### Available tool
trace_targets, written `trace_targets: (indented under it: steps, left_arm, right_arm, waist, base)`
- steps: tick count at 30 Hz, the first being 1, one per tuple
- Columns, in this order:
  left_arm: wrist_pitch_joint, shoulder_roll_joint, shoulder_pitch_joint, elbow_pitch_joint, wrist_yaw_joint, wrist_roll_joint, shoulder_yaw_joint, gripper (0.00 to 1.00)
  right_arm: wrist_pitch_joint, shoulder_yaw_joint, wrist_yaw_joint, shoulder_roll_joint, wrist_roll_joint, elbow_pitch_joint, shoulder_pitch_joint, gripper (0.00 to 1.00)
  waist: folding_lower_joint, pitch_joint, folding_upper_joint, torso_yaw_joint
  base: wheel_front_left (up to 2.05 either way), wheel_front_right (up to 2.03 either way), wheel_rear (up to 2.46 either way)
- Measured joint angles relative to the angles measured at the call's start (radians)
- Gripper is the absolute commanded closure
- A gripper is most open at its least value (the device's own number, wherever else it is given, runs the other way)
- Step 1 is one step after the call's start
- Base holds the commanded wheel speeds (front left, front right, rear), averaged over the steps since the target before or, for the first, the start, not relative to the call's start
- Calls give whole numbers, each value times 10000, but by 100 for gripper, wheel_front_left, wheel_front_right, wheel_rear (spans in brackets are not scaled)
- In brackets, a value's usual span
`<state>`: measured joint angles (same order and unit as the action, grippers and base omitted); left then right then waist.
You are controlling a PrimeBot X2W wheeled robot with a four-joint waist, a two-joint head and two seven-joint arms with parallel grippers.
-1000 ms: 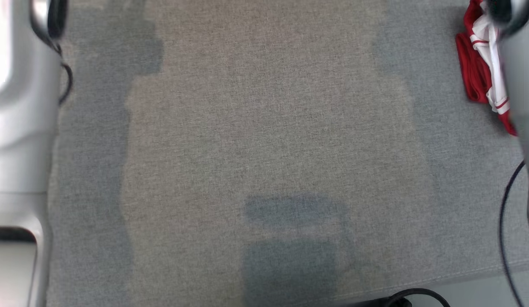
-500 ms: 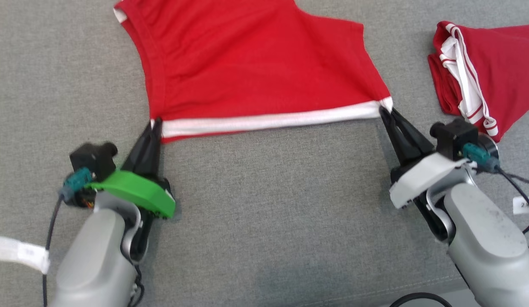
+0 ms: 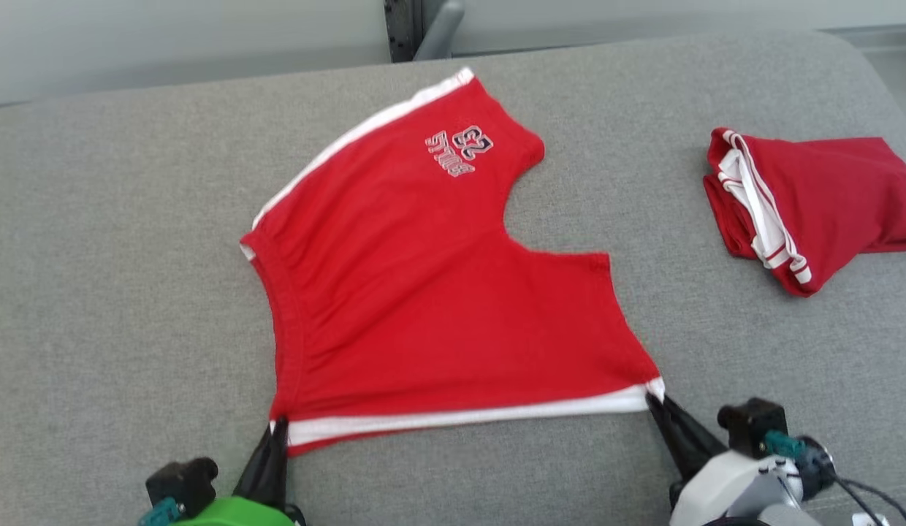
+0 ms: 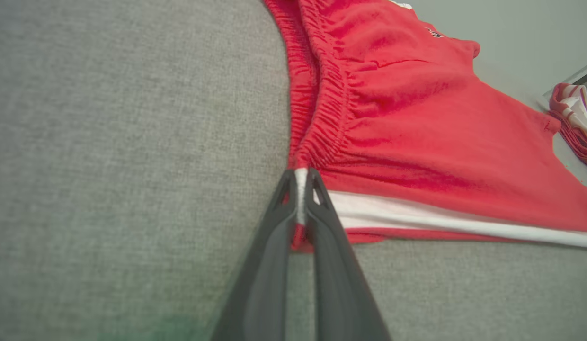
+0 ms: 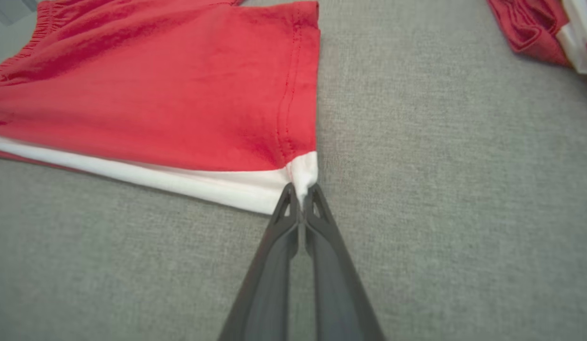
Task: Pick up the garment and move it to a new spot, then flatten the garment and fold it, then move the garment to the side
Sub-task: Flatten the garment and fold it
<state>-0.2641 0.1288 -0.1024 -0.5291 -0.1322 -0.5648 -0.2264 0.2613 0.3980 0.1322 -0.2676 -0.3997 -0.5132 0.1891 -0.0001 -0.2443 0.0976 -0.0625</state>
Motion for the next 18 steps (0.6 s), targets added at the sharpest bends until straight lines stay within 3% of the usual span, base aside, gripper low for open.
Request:
trace_targets:
  steps: [10, 18]
  left_arm:
    - [2, -355, 2026, 504, -4, 652, 600, 100]
    - [31, -545, 1859, 1745, -13, 1095, 1080, 100]
  right_arm:
    - [2, 184, 8, -138, 165, 209, -1791, 100]
    - [0, -470, 12, -100, 52, 731, -1174, 100]
  waist:
    - [0, 1363, 1, 171]
    - [0, 1525, 1, 684]
  base:
    - [0, 0, 0]
    - [0, 0, 0]
